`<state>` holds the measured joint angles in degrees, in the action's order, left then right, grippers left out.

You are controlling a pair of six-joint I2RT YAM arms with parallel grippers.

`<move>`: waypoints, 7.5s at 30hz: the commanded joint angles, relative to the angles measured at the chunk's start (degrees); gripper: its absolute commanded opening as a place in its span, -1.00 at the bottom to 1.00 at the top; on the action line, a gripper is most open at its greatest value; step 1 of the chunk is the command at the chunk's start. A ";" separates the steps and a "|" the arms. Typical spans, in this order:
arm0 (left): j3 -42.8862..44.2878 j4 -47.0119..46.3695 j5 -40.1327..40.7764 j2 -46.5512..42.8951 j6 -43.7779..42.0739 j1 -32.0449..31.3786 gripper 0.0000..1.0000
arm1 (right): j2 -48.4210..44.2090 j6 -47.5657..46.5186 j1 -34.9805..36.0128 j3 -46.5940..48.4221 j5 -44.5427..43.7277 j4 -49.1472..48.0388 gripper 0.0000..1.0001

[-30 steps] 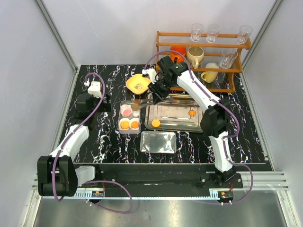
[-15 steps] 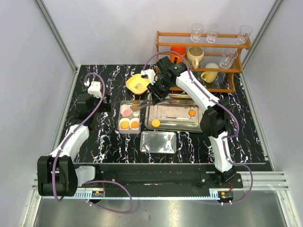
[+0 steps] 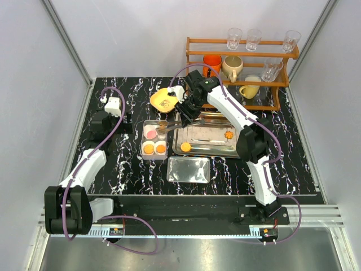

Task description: Pack the cookies

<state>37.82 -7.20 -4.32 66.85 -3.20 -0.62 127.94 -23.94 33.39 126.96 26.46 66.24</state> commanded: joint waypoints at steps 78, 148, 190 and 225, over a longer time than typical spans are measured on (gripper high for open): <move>-0.03 -3.61 -0.26 -0.58 -0.58 0.36 0.98 | -47.59 7.60 -18.42 -44.15 -12.22 -21.85 -0.27; 0.14 -3.26 -1.40 0.30 -0.75 0.36 0.98 | -33.28 -1.19 -53.25 -69.21 -9.67 -35.74 0.14; -0.20 -0.87 -10.28 -3.74 -4.18 0.36 0.98 | -40.76 4.78 -12.66 -60.33 -6.16 -20.08 0.33; -2.49 -2.73 -6.05 -5.24 -3.83 0.36 0.98 | -22.03 13.57 2.30 -63.41 -12.74 -26.42 -0.09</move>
<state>35.94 -6.15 -10.46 62.98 -7.03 -0.62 103.04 -11.99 34.57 63.44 17.78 41.60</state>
